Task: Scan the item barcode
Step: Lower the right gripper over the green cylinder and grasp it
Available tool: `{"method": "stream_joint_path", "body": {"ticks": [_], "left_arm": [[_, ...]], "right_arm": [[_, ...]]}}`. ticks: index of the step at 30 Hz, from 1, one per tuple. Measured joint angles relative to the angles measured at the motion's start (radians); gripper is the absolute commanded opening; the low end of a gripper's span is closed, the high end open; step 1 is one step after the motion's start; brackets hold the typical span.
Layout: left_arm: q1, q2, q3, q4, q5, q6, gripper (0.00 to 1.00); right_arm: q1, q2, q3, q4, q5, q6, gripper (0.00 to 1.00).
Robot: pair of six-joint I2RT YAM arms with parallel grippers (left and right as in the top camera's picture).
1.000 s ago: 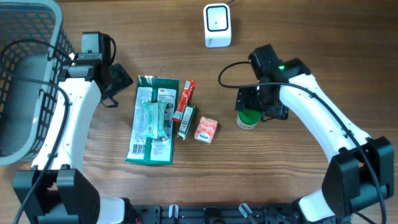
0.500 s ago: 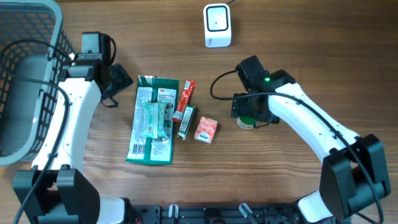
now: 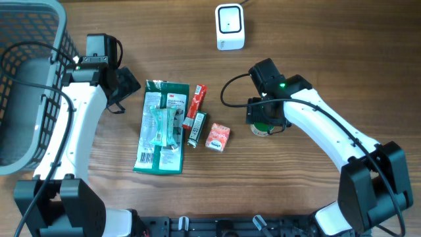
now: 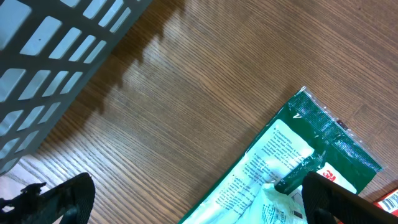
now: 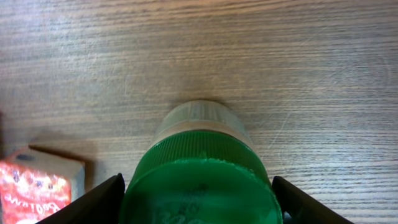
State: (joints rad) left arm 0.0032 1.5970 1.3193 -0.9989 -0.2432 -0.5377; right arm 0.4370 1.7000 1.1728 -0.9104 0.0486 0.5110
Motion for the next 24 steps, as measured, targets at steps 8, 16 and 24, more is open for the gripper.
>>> {"method": "stream_joint_path", "body": {"ticks": [8,16,24], "left_arm": [[0.000,0.000,0.000,0.000,0.000,0.000,1.00],[0.000,0.000,0.000,0.000,0.000,0.000,1.00],[0.000,0.000,0.000,0.000,0.000,0.000,1.00]], "right_arm": [[0.000,0.000,0.000,-0.052,-0.027,-0.068,0.82],[0.000,0.000,0.000,-0.039,-0.033,-0.071,0.83],[0.000,0.000,0.000,-0.054,-0.090,-0.067,0.82]]}}
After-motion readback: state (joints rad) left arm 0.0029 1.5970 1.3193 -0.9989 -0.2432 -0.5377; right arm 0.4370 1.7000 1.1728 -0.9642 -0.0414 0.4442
